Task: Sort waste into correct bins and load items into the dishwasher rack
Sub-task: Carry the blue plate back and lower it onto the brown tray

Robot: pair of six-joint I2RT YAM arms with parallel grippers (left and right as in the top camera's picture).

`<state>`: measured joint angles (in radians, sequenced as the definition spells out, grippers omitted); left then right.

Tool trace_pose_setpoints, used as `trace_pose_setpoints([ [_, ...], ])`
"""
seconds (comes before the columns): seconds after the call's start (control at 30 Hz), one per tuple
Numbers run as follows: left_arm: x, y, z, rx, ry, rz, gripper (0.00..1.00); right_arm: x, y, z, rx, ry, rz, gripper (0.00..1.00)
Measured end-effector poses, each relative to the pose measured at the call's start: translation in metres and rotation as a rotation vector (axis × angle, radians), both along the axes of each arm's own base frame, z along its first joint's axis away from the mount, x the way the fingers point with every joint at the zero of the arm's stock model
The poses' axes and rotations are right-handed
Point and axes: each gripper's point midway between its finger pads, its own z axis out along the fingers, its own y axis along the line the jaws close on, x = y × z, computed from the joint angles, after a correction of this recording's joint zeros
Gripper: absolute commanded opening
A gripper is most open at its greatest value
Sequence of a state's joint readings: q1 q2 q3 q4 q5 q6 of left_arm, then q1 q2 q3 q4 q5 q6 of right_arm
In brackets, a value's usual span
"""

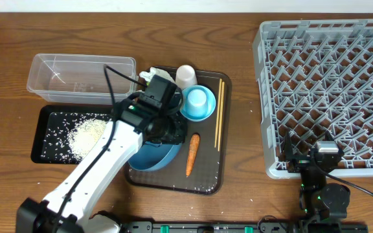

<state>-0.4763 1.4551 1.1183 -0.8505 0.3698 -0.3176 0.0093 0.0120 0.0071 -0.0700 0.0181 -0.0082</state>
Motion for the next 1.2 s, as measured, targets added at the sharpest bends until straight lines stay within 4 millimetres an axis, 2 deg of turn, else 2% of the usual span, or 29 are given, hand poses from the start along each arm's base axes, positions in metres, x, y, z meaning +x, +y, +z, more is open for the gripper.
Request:
trace_pose_setpoints([
  [0.07, 0.001, -0.002, -0.005, 0.008, 0.008, -0.007, 0.16, 0.000, 0.000, 0.000, 0.000, 0.000, 0.000, 0.99],
  [0.17, 0.001, -0.005, -0.011, 0.016, 0.021, -0.012, 0.17, 0.000, 0.000, 0.000, 0.000, 0.000, 0.000, 0.99],
  [0.3, 0.002, -0.005, -0.014, 0.020, 0.024, -0.012, 0.29, 0.000, 0.000, 0.000, 0.000, 0.000, 0.000, 0.99],
  [0.57, 0.000, -0.004, -0.014, 0.024, 0.034, -0.007, 0.38, 0.000, 0.000, 0.000, 0.000, 0.000, 0.000, 0.99],
  [0.6, -0.001, -0.004, -0.013, 0.027, 0.040, -0.007, 0.41, 0.000, 0.000, 0.000, 0.000, 0.000, 0.000, 0.99],
  [0.67, 0.001, -0.004, -0.008, 0.024, 0.036, -0.005, 0.64, 0.000, 0.000, 0.000, 0.000, 0.000, 0.000, 0.99],
  [0.7, 0.004, -0.006, -0.002, 0.017, 0.023, -0.008, 0.72, 0.000, 0.000, 0.000, 0.000, 0.000, 0.000, 0.99],
  [0.77, 0.014, -0.012, 0.012, -0.004, -0.013, 0.001, 0.78, 0.000, 0.000, 0.000, 0.000, 0.000, 0.000, 0.99],
  [0.87, 0.024, -0.017, 0.030, -0.030, -0.053, 0.011, 0.80, 0.000, 0.000, 0.000, 0.000, 0.000, 0.000, 0.99],
  [0.93, 0.023, -0.018, 0.033, -0.029, -0.049, 0.010, 0.81, 0.000, 0.000, 0.000, 0.000, 0.000, 0.000, 0.99],
  [1.03, 0.009, -0.018, 0.028, 0.001, -0.007, -0.019, 0.82, 0.000, 0.000, 0.000, 0.000, 0.000, 0.000, 0.99],
  [1.2, -0.009, -0.036, 0.012, 0.048, 0.024, -0.126, 0.81, 0.000, 0.000, 0.000, 0.000, 0.000, 0.000, 0.99],
])
